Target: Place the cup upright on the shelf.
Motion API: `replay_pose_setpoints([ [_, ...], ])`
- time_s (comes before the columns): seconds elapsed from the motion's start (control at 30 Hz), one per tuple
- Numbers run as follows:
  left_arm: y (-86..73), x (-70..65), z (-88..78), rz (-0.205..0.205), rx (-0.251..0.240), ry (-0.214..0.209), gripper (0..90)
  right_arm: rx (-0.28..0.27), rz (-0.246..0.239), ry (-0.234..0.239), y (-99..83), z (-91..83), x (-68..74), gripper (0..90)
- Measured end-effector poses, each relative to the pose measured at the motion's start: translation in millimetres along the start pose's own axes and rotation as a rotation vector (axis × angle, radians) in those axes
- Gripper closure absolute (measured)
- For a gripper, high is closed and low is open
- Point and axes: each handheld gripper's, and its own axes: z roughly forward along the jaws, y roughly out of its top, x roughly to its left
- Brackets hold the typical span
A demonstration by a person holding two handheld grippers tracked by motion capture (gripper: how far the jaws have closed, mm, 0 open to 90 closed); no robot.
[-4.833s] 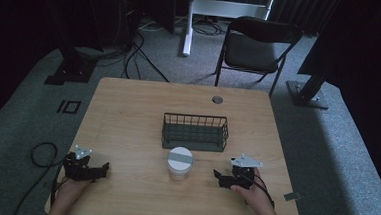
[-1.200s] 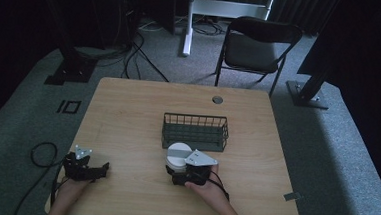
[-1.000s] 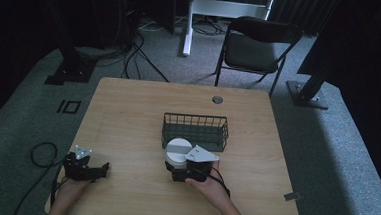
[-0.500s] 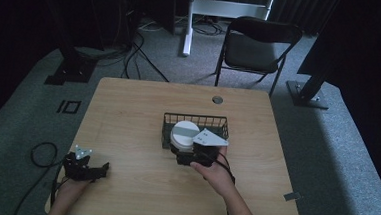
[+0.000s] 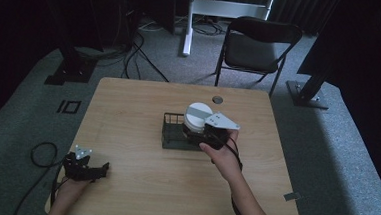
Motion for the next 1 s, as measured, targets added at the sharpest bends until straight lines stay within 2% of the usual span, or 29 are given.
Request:
replay_pose_setpoints([
  [0.23,0.0,0.0,0.0,-0.001,0.0,0.0,0.1,0.033,0.008,-0.102,0.4,8.4,-19.1,18.3],
  [0.37,0.0,0.0,0.0,-0.001,0.0,-0.001,0.1,0.049,0.037,-0.151,-2.1,13.0,-28.3,18.4],
  [0.53,0.0,0.0,0.0,0.0,0.0,0.0,0.1,0.077,0.045,-0.22,-7.7,19.3,-37.9,18.4],
  [0.77,0.0,0.0,0.0,-0.001,0.0,0.0,0.1,0.119,0.068,-0.251,-14.0,30.7,-46.8,18.4],
  [1.0,0.0,0.0,0.0,0.0,0.0,0.0,0.1,0.154,0.1,-0.248,-20.4,39.9,-47.6,18.4],
])
